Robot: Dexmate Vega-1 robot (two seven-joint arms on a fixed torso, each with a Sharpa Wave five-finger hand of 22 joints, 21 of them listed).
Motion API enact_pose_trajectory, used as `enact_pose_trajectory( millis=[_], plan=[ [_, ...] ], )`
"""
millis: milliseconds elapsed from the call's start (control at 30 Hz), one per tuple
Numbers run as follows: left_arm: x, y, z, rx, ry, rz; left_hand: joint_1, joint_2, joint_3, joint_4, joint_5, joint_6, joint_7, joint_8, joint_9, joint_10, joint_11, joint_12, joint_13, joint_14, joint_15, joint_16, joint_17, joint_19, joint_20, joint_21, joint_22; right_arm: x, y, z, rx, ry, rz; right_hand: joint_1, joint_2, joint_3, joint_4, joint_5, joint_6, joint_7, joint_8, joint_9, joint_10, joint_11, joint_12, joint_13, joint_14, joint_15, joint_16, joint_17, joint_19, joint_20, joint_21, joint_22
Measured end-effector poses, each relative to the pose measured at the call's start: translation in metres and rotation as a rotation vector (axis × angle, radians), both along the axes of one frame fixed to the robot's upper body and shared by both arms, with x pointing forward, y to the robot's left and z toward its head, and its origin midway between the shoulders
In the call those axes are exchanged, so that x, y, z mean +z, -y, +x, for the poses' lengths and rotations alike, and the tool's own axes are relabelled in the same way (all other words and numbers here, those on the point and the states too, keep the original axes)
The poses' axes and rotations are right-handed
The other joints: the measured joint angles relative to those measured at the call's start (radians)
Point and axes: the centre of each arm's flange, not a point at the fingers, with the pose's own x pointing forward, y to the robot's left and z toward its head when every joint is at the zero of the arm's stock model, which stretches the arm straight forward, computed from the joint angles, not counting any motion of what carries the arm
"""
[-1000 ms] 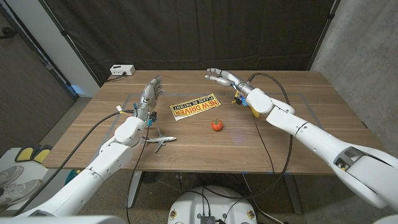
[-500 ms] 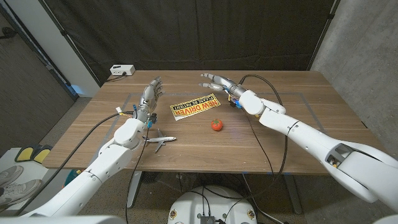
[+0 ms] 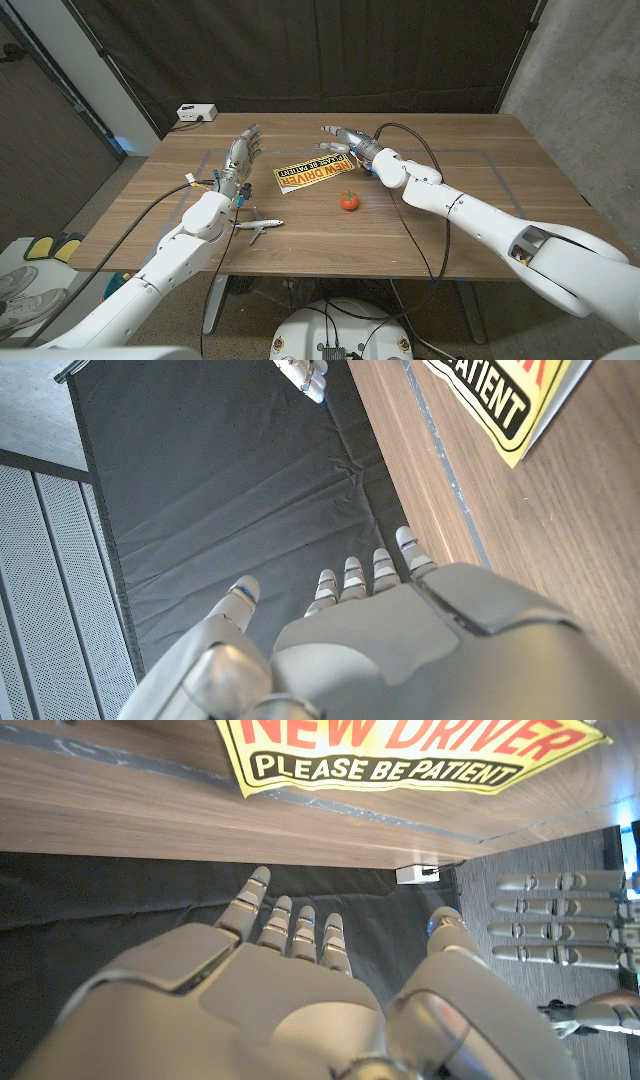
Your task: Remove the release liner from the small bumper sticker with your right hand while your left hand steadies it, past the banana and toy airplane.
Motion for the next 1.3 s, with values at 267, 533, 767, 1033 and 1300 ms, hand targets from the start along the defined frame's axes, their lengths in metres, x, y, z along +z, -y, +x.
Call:
enact_pose_trajectory(
  millis=[267,533,767,1033,1300],
  plan=[
    [0.000,-0.001,-0.001,-0.002,0.004,0.000,0.000,0.000,0.000,0.000,0.000,0.000,0.000,0.000,0.000,0.000,0.000,0.000,0.000,0.000,0.000,0.000,0.000,0.000,0.000,0.000,0.000,-0.004,-0.010,0.009,-0.051,-0.020,-0.062,0.012,-0.014,-0.012,-0.013,0.008,-0.025,-0.011,-0.002,0.000,-0.038,-0.002,-0.004,0.000,-0.026,-0.001,-0.007,0.000,-0.012,0.009,0.000,0.000],
    [-0.001,-0.003,-0.001,0.001,0.003,-0.001,0.000,0.000,0.000,0.000,0.000,0.002,-0.002,0.000,0.000,0.000,0.000,0.000,0.000,0.000,0.000,0.000,0.000,0.000,0.000,-0.008,0.000,-0.007,-0.016,0.019,-0.088,-0.039,-0.095,0.016,-0.029,-0.022,-0.014,0.016,-0.002,-0.006,0.008,0.000,-0.025,-0.003,0.004,0.000,-0.024,-0.003,0.001,0.000,-0.009,0.011,0.004,0.000],
    [-0.001,-0.005,-0.001,0.004,0.003,-0.004,0.000,0.000,0.000,0.000,0.000,0.002,-0.002,0.000,0.000,0.000,0.000,0.000,0.000,0.000,0.000,0.000,0.000,0.000,0.000,-0.008,0.000,-0.013,-0.018,0.025,-0.132,-0.039,-0.138,0.029,-0.042,-0.026,-0.018,0.023,0.021,-0.002,0.019,0.000,-0.009,-0.009,0.012,0.000,0.004,-0.014,0.009,0.000,0.027,0.011,0.013,0.000],
    [-0.001,-0.007,0.002,0.003,0.001,-0.002,0.000,0.000,0.000,0.000,0.000,0.005,-0.005,0.000,0.000,0.000,0.000,0.000,0.000,0.000,0.000,0.000,0.000,0.000,0.000,-0.008,0.000,-0.017,-0.017,0.032,-0.219,-0.032,-0.168,0.037,-0.050,-0.033,-0.025,0.031,0.024,0.002,0.019,0.000,-0.003,-0.004,0.012,0.000,0.010,-0.008,0.009,0.000,0.044,0.007,0.020,0.000],
    [0.002,-0.009,0.005,0.002,0.001,0.000,0.000,0.000,0.000,0.000,0.000,0.005,-0.005,0.000,0.000,0.000,0.000,0.000,0.000,0.000,0.000,0.000,0.000,0.000,0.000,-0.008,0.000,-0.023,-0.010,0.037,-0.303,-0.049,-0.195,0.030,-0.057,-0.043,-0.021,0.031,0.024,0.002,0.019,0.000,0.007,-0.004,0.012,0.000,0.034,-0.018,0.021,0.000,0.065,0.007,0.028,0.000]
  ],
)
